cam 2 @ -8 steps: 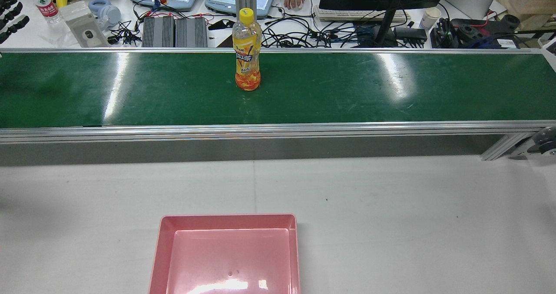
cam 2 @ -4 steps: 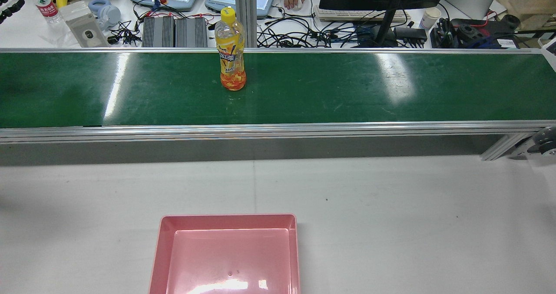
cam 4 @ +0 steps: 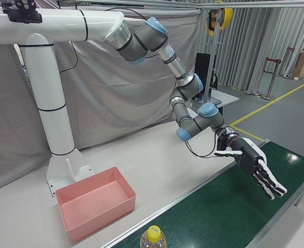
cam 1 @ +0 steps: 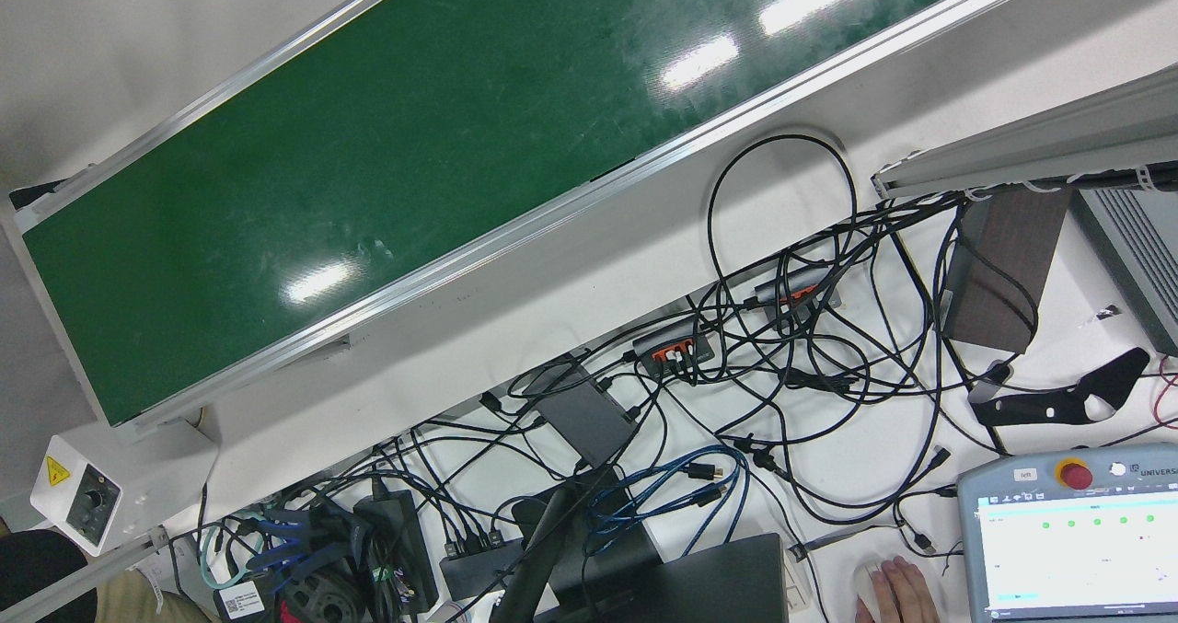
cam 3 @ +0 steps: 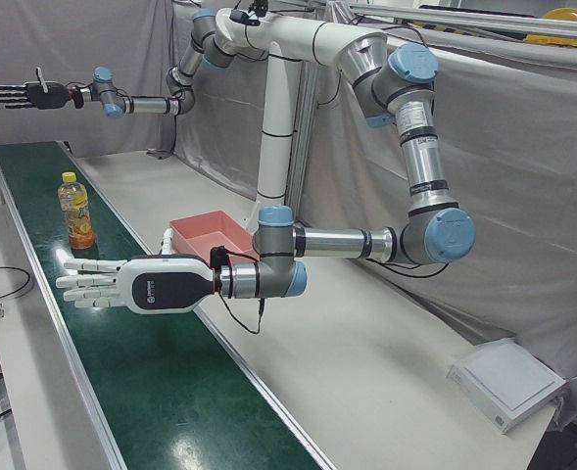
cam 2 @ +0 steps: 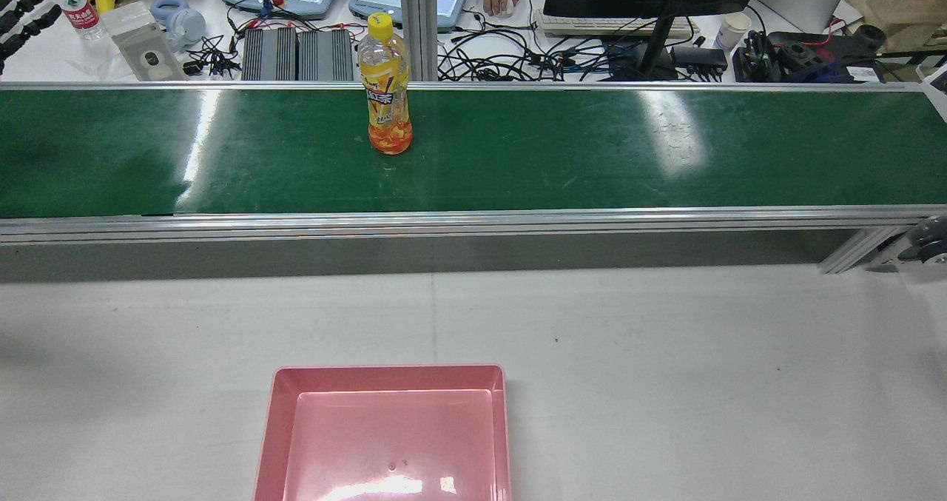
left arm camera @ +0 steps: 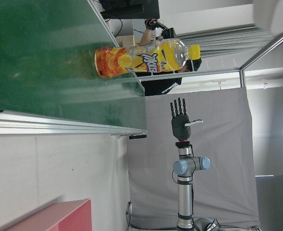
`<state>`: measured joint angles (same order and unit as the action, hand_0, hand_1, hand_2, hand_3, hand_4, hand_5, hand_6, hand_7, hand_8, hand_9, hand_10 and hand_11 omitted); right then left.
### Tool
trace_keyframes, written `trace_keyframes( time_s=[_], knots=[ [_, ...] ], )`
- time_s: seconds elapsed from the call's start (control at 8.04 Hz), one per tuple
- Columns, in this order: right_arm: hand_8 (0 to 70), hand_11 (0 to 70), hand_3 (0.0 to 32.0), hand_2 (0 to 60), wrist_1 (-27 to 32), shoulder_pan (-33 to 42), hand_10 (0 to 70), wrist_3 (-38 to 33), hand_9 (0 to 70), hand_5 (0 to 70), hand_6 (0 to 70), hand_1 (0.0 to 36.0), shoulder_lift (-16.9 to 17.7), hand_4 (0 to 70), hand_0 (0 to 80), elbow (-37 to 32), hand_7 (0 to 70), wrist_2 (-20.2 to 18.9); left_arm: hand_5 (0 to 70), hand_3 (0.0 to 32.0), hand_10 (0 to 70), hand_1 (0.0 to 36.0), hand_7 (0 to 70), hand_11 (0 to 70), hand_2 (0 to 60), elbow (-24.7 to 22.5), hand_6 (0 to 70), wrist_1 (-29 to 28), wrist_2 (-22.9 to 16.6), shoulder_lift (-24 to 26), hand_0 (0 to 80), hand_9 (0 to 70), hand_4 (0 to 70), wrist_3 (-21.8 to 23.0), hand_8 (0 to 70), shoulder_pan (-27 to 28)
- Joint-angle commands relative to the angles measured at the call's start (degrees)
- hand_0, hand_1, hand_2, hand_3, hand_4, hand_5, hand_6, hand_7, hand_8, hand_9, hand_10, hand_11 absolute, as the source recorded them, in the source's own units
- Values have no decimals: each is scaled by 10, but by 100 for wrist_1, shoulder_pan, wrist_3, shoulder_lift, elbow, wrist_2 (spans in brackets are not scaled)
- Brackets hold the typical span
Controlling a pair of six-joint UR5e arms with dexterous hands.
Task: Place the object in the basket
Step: 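Reach the left hand forward toward the juice bottle on the belt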
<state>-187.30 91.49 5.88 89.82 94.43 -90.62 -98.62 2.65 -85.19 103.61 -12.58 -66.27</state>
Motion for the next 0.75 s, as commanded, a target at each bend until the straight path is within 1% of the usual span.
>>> trace_keyframes(
  time_s=[0.0, 0.25, 0.5, 0.62],
  knots=[
    [0, 0, 0, 0, 0, 0, 0, 1, 0, 0, 0, 0, 1, 0, 0, -3, 0, 0, 36, 0, 44, 61, 0, 82, 0, 36, 0, 35, 272, 46, 575, 0, 98, -270, 0, 369],
    [0, 0, 0, 0, 0, 0, 0, 1, 0, 0, 0, 0, 1, 0, 0, -12, 0, 0, 37, 0, 31, 53, 0, 62, 0, 18, 0, -71, 327, 115, 560, 0, 100, -263, 0, 431],
    [0, 0, 0, 0, 0, 0, 0, 1, 0, 0, 0, 0, 1, 0, 0, -3, 0, 0, 31, 0, 17, 44, 0, 42, 0, 36, 0, 69, 388, 396, 563, 0, 101, -280, 0, 466],
    [0, 0, 0, 0, 0, 0, 0, 1, 0, 0, 0, 0, 1, 0, 0, -3, 0, 0, 30, 0, 12, 39, 0, 33, 0, 44, 0, 78, 537, 423, 563, 0, 98, -280, 0, 675]
  ],
)
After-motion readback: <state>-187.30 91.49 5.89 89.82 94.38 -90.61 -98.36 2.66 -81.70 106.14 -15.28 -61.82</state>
